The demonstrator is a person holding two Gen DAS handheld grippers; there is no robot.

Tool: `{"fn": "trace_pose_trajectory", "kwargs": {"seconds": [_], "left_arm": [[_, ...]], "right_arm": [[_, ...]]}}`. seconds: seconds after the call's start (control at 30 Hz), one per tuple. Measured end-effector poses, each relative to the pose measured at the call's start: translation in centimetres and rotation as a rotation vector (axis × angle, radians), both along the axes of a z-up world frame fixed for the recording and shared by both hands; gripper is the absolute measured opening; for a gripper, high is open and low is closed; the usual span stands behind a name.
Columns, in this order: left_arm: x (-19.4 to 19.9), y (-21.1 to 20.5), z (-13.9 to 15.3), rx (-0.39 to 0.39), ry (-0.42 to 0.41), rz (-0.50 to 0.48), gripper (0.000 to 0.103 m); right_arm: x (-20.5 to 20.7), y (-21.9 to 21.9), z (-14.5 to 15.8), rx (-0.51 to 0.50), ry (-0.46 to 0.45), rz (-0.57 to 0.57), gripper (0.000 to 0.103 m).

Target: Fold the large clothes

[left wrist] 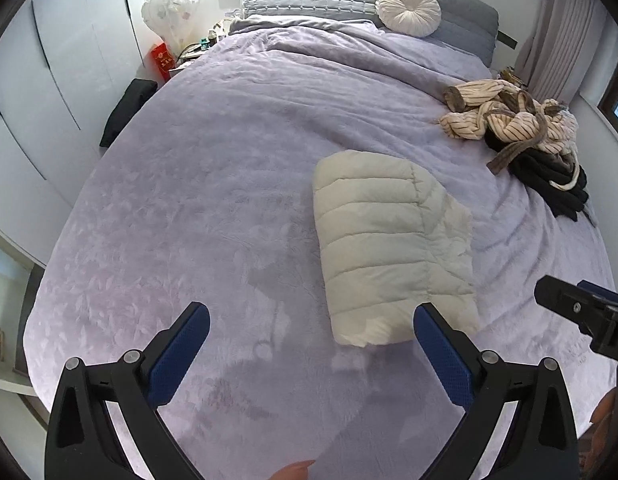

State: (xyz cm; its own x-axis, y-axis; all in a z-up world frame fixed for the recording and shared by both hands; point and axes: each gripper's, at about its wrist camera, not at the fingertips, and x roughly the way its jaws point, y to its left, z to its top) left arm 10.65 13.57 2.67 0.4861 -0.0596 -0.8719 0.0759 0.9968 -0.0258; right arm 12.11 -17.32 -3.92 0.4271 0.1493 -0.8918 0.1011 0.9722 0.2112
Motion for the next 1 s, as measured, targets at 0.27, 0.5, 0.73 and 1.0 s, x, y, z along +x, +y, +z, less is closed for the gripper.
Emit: {"fn": "trace_pose_trajectory", "kwargs": {"seconds": [0.27,0.5,0.73,1.0], "left_arm": [[-1.6,-0.4,3.5,-0.013,-0.001,0.009,0.102],[-2.1,-0.4,5.5,0.024,-0.017,0.013,0.102],[-1.9,-0.1,6.3,0.027,-0.027,0.021,0.102],[-1.8,-0.3,6.4,0.029,-0.026,0.021,0.102]], "right_arm": [[-1.6,0.1,3.9,-0.02,-0.024,-0.02,0.103],[-2.4,0.6,6.1,-0.09,-0.074,-0.005,0.103],[-2.6,0.4,6.1,-0.1,-0.069,-0.014,0.103],[-2.6,0.3,5.9,-0.098,-0.062,-0.014,0.103]]}}
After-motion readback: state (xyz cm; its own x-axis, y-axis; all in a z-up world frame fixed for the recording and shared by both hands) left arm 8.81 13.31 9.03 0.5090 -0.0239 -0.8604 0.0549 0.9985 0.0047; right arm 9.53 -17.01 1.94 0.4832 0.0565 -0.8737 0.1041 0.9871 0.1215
